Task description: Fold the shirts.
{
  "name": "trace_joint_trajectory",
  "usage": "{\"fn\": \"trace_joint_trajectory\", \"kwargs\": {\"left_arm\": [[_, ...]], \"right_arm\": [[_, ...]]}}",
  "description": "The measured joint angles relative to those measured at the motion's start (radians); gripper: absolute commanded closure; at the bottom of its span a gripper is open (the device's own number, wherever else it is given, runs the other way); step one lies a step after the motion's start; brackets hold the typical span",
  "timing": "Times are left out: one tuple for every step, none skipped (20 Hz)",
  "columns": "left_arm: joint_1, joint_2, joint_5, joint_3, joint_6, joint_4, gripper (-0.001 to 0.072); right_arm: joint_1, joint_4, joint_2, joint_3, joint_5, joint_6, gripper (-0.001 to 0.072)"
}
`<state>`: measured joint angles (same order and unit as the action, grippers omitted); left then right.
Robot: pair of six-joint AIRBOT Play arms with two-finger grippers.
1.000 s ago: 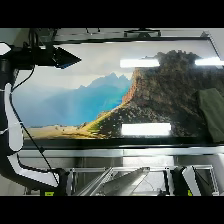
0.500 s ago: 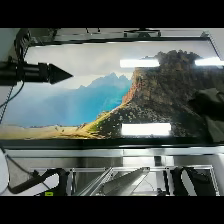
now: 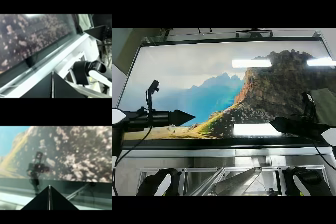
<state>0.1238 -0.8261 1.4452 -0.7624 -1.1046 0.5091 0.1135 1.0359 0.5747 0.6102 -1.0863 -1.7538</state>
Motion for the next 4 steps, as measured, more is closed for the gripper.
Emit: {"fn": "trace_joint_trajectory", "kwargs": {"left_arm": [[0.0,0.017,-0.005,0.027,0.003,0.001,0.0694],[0.0,0.032,-0.009,0.048,0.003,0.003,0.0694],[0.0,0.046,-0.011,0.066,0.003,0.004,0.0694],[0.0,0.058,-0.013,0.079,0.003,0.004,0.0694]], "right_arm": [[0.004,-0.009,0.0,-0.002,-0.001,0.0,0.0695],[0.007,-0.014,0.0,-0.004,-0.002,0.0,0.0695],[0.009,-0.017,0.0,-0.005,-0.003,-0.001,0.0695],[0.01,-0.02,0.0,-0.006,-0.005,-0.002,0.0695]]}}
